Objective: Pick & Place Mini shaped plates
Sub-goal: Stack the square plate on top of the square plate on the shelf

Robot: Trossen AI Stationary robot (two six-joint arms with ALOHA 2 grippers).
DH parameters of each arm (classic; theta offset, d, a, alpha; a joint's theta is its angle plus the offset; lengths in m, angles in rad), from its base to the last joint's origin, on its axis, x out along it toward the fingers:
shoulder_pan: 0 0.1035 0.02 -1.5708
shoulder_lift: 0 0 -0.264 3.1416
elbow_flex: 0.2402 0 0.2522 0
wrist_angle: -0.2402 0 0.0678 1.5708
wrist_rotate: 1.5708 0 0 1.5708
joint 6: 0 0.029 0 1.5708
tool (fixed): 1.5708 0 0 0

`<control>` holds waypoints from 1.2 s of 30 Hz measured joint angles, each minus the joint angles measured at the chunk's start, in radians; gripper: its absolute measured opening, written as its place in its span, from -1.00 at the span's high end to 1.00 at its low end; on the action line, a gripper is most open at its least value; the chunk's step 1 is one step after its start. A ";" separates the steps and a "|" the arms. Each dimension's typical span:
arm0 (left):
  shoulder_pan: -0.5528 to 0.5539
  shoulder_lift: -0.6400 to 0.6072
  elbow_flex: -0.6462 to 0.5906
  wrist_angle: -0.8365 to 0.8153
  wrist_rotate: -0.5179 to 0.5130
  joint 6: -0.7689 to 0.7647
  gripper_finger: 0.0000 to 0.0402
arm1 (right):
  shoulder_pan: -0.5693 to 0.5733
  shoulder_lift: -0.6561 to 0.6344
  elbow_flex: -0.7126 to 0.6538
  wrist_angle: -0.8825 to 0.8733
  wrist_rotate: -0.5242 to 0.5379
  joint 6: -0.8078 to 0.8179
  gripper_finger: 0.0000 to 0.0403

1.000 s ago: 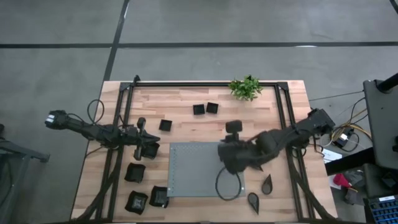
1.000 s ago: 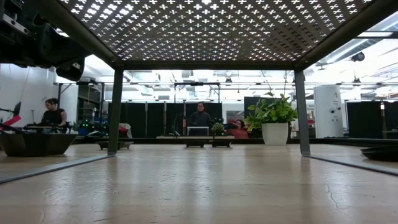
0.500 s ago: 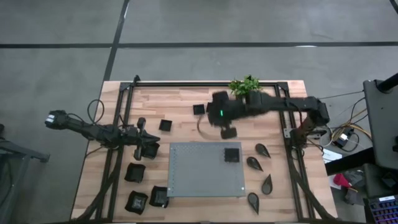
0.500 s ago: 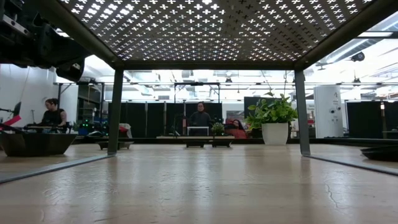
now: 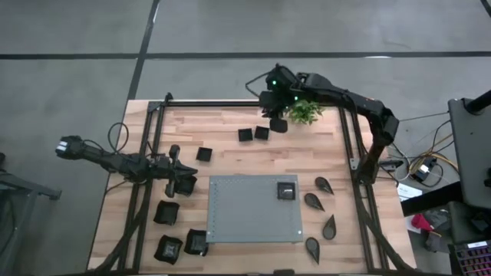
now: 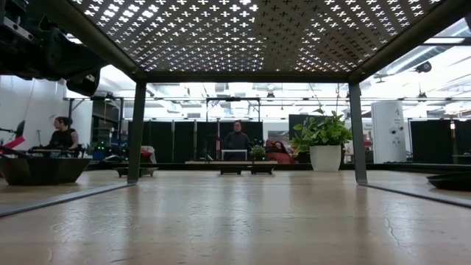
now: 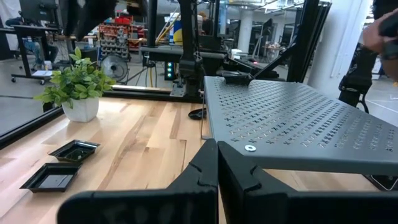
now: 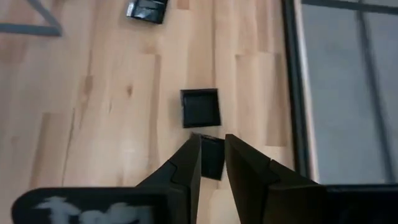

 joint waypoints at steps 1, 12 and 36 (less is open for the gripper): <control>0.000 0.000 0.000 0.000 0.000 0.000 1.00 | -0.020 0.005 0.000 0.005 -0.040 -0.005 0.67; 0.000 0.000 0.000 -0.001 0.000 0.000 1.00 | -0.104 0.072 0.000 -0.106 -0.086 0.092 0.72; 0.000 0.000 0.000 -0.001 0.000 0.000 1.00 | -0.012 0.080 -0.141 0.061 0.049 0.039 0.29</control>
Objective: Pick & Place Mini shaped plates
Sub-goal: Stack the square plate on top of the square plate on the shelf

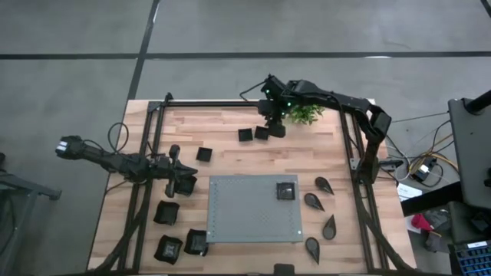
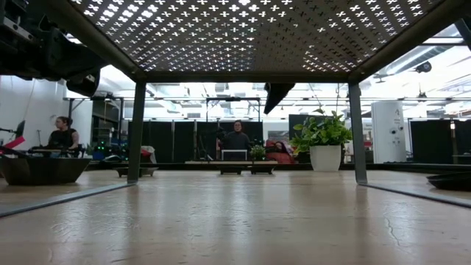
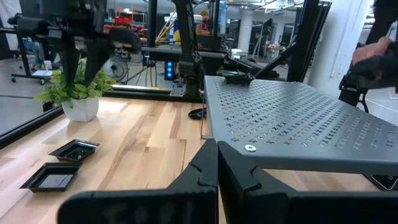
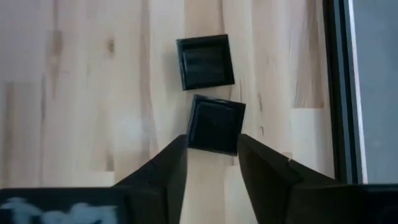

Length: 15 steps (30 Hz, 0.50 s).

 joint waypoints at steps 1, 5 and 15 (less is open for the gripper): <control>0.000 0.000 0.000 0.000 0.000 0.000 1.00 | 0.007 0.000 -0.011 0.013 0.016 0.007 0.25; 0.000 0.000 0.000 0.000 0.000 0.000 1.00 | 0.038 0.003 -0.048 0.069 0.075 0.032 0.12; 0.000 0.000 0.000 0.000 0.000 0.000 1.00 | 0.071 0.004 -0.154 0.167 0.130 0.076 0.07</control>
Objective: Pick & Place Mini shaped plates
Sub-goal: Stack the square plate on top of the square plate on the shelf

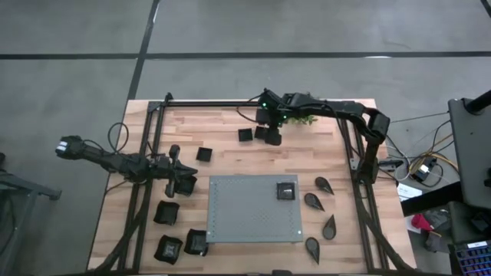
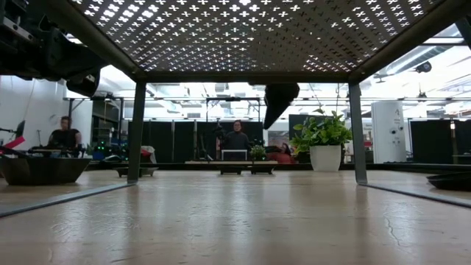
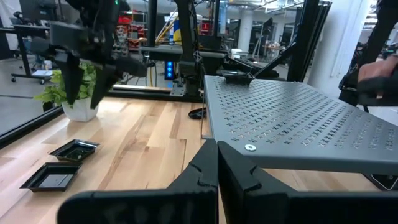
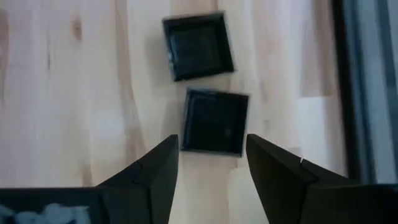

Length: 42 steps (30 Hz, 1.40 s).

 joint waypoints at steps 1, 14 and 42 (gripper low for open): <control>0.000 0.000 0.000 0.000 0.000 0.000 1.00 | 0.001 0.000 -0.015 0.003 0.000 0.005 0.07; 0.000 0.000 0.000 0.000 0.000 0.000 1.00 | 0.026 0.001 -0.215 0.253 0.000 0.000 0.10; 0.000 0.000 0.000 0.000 0.000 0.000 1.00 | 0.042 0.001 -0.375 0.491 0.033 -0.028 0.24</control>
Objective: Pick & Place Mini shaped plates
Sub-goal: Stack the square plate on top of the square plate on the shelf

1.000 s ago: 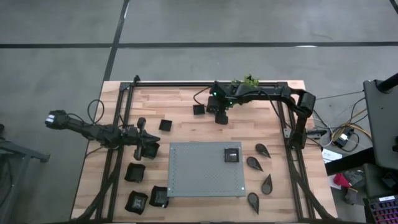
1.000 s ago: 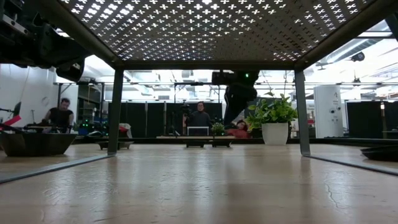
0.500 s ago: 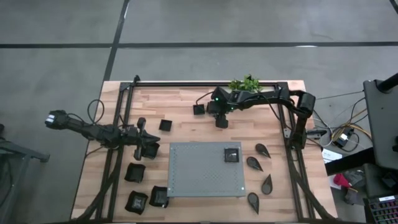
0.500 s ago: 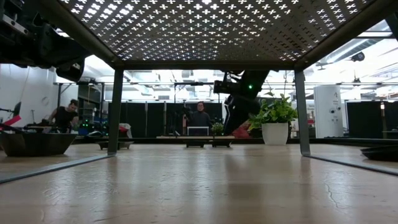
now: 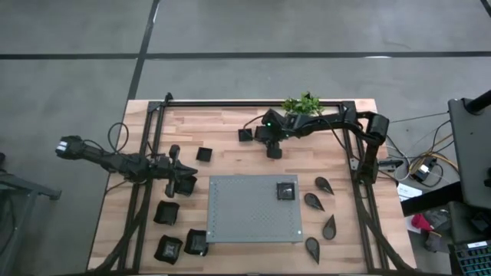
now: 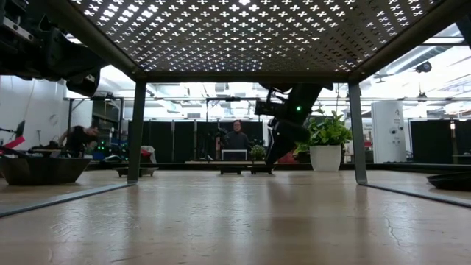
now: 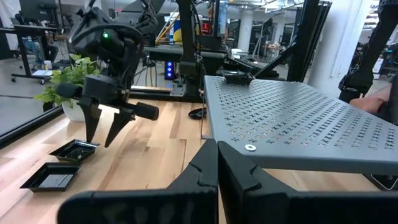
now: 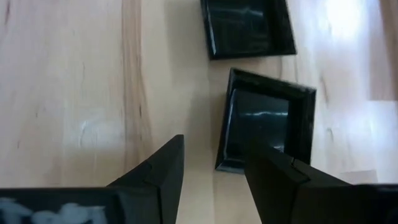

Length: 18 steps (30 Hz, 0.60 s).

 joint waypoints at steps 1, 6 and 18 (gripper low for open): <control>0.000 0.000 0.000 0.000 0.000 0.000 1.00 | 0.000 0.000 -0.005 0.006 0.000 0.000 0.24; 0.000 0.000 0.000 0.000 0.000 0.000 1.00 | 0.000 0.000 -0.014 0.052 0.000 0.004 0.26; 0.000 0.000 0.000 -0.001 0.001 0.000 1.00 | 0.007 0.134 0.053 0.031 0.010 0.004 0.25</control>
